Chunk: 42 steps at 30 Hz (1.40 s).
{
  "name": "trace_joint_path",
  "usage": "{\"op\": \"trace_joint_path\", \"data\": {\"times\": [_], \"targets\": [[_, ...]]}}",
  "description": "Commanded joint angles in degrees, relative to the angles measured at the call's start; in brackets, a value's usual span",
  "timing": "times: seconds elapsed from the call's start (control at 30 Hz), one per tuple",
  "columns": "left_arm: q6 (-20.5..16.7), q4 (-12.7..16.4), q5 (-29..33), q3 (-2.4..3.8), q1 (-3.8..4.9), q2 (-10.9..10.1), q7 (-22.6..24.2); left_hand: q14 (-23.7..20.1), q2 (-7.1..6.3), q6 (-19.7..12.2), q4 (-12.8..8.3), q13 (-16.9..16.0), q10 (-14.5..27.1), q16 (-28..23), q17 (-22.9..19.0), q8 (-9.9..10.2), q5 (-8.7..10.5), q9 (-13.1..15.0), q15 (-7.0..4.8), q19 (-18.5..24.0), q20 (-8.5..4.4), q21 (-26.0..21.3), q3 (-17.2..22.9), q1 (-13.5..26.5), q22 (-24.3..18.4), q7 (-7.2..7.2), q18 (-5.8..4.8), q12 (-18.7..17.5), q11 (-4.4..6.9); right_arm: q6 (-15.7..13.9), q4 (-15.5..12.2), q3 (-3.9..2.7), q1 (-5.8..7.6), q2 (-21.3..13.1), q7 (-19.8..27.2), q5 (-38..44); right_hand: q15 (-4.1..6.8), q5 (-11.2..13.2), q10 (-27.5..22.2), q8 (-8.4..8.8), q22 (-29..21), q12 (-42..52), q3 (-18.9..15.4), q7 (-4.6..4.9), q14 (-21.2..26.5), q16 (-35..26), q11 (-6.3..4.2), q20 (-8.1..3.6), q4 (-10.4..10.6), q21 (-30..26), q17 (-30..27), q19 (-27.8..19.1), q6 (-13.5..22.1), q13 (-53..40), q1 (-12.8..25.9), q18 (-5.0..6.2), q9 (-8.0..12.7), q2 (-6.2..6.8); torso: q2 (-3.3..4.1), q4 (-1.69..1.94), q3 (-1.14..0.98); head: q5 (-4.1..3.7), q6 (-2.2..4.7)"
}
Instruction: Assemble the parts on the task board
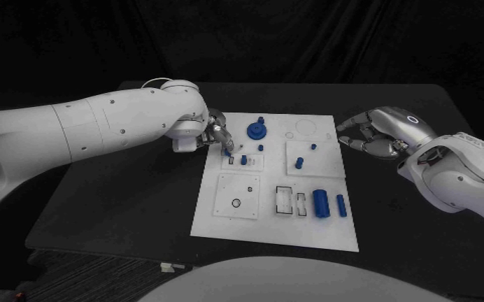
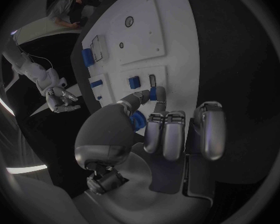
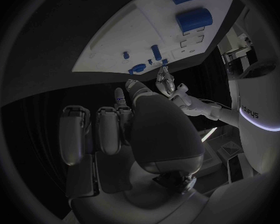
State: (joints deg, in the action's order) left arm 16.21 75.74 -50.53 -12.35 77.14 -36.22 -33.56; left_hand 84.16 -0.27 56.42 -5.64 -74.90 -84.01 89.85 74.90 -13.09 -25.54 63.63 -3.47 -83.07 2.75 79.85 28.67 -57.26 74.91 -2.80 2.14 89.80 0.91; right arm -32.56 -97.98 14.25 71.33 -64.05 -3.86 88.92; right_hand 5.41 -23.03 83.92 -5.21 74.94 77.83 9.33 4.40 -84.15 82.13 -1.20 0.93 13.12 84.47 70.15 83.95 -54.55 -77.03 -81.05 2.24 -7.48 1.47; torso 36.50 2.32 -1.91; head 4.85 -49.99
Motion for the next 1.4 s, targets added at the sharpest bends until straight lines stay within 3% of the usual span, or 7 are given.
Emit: {"op": "trace_joint_path", "data": {"times": [0.03, 1.4], "targets": [[-1.4, 0.5, 0.1, 0.05, -0.26, 0.0, 1.8, 5.8, 0.19, 0.1, -0.4, -15.1, -6.0, 0.2, 15.1, 0.4, -0.20, 0.1, -0.40, -0.2, -0.09, 0.2, 0.5, 0.2, 11.2, 0.26, 0.58, 0.2, 0.42, -0.8, 0.0, -0.03, -0.27, 0.0, -0.2, 0.2, -0.18, -0.2, 1.2, 0.25, 13.1, -0.8, 0.3, 0.09, -2.7, -0.3, 0.00, 0.30, 0.0, -0.3, 0.0, 3.1, -0.5, 5.7, -0.6, -0.76, 0.1, 0.00, 0.03, 0.01, -0.02, 0.06, -0.01], [-0.5, 2.3, 0.1, 0.03, -1.58, -1.1, 0.9, 5.8, 0.27, 0.1, -0.8, -15.1, -6.0, 0.2, 15.1, 0.4, -0.61, 0.2, -0.41, -0.1, -0.12, -0.1, 1.1, 0.1, 11.2, 0.25, 0.65, 0.2, 0.43, -0.3, 0.4, -0.03, -0.87, 0.2, -0.3, 0.2, -0.19, -0.5, 1.2, 0.27, 13.1, -0.9, 0.4, 0.11, -2.7, -0.3, 0.01, 0.31, 0.0, -0.4, -0.1, 3.1, -0.5, 5.8, -0.7, -0.75, 0.1, 0.06, 0.02, 0.02, 0.00, 0.32, -0.01]]}}
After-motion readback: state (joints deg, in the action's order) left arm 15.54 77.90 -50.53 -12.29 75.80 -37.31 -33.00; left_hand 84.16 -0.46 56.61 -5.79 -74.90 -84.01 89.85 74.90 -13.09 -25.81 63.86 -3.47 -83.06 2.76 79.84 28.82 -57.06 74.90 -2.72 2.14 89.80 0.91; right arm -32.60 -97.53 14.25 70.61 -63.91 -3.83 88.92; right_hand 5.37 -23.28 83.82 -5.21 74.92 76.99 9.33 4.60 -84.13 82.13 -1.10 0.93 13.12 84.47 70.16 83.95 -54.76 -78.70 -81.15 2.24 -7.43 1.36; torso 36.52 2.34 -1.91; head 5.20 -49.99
